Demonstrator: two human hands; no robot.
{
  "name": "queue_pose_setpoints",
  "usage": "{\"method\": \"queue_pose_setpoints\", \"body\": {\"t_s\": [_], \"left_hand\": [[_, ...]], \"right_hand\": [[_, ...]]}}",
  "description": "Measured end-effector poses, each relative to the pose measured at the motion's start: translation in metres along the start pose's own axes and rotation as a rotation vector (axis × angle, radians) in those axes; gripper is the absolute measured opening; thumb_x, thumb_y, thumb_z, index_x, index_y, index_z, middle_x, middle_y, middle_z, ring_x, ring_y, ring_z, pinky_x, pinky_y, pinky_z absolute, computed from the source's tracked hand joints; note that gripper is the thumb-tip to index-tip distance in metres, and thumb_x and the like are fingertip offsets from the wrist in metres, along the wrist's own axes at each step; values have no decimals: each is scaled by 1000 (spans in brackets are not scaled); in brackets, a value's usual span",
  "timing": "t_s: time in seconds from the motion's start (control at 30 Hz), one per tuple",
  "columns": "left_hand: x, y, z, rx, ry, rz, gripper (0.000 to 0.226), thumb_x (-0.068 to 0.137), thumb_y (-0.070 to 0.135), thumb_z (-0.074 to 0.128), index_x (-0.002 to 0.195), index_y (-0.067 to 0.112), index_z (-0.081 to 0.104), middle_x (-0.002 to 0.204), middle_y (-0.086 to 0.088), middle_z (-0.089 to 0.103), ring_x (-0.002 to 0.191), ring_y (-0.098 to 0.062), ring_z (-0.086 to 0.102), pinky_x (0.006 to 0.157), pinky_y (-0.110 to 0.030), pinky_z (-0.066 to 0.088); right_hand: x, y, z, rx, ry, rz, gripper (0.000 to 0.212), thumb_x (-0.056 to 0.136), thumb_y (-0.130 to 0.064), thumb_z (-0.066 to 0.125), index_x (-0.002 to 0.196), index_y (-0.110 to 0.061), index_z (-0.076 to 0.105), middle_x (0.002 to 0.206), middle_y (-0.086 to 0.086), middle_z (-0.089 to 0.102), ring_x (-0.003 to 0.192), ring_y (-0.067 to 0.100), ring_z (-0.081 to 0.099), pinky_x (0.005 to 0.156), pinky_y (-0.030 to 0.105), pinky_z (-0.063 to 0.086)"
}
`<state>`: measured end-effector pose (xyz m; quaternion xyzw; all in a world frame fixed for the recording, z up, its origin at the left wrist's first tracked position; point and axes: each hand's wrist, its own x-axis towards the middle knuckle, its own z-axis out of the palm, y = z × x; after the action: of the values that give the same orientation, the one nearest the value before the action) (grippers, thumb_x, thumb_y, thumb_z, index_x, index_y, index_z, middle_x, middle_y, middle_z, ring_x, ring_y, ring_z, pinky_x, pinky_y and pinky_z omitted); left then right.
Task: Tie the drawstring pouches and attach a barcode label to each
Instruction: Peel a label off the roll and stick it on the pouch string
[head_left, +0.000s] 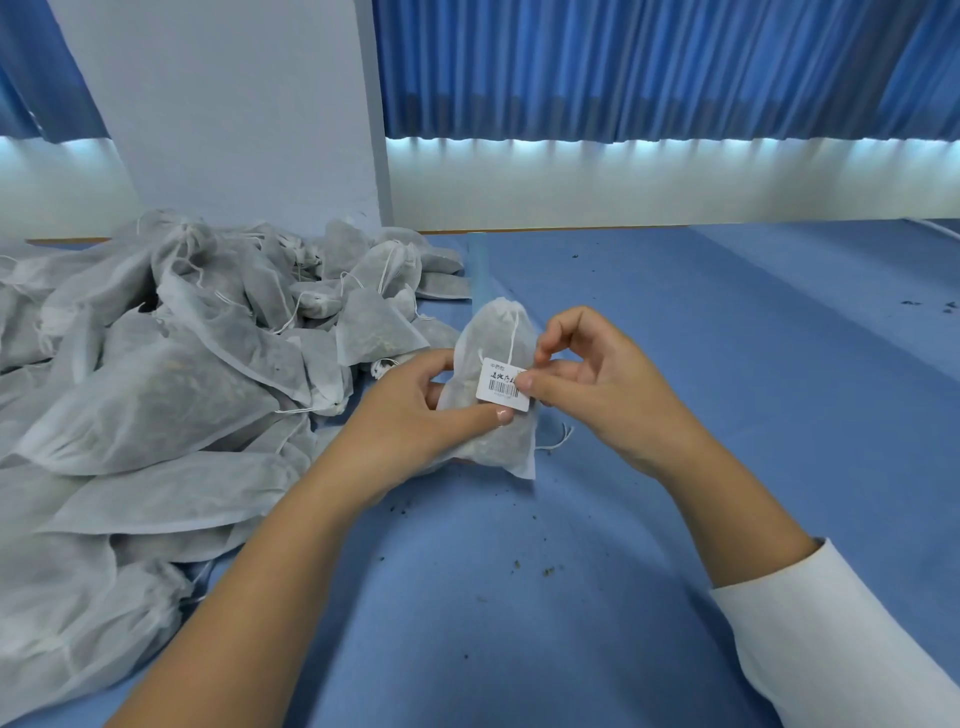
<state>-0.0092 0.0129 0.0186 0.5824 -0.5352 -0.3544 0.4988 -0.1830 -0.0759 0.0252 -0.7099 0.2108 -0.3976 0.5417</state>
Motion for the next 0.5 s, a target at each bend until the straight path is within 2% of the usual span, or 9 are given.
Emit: {"method": "queue_pose_setpoints", "body": {"t_s": [0.13, 0.27, 0.33, 0.4, 0.5], "left_hand": [[1, -2, -1, 36, -21, 4, 51, 70, 27, 88, 117, 27, 67, 99, 5, 77, 93, -14, 74, 86, -39, 58], [0, -3, 0, 47, -10, 35, 48, 72, 24, 88, 115, 27, 66, 97, 6, 77, 91, -13, 74, 86, -41, 59], [0, -4, 1, 44, 2, 43, 48, 72, 26, 87, 115, 28, 66, 97, 5, 77, 90, -13, 74, 84, -39, 59], [0, -3, 4, 22, 15, 59, 40, 78, 33, 83, 114, 27, 67, 94, 6, 77, 87, -10, 74, 78, -30, 58], [1, -4, 11, 16, 108, 77, 17, 93, 33, 69, 108, 25, 68, 71, 17, 72, 60, 5, 62, 56, -10, 44]], "right_hand": [[-1, 0, 3, -77, 40, 27, 29, 84, 4, 71, 88, -15, 49, 93, 0, 52, 79, 18, 70, 79, 38, 56], [-1, -1, 6, -109, 91, 33, 31, 82, 3, 73, 84, -15, 48, 91, 1, 55, 75, 17, 70, 70, 30, 55], [-1, -1, 8, -138, 106, 29, 31, 81, 3, 74, 83, -15, 48, 87, 2, 57, 71, 15, 70, 65, 24, 53], [-2, -1, 9, -162, 119, 18, 32, 80, 3, 75, 81, -15, 48, 84, 2, 58, 66, 12, 67, 60, 19, 49], [-1, 2, 11, -187, 149, -11, 32, 78, 1, 76, 79, -17, 49, 81, 5, 59, 65, 14, 64, 59, 19, 48]]}}
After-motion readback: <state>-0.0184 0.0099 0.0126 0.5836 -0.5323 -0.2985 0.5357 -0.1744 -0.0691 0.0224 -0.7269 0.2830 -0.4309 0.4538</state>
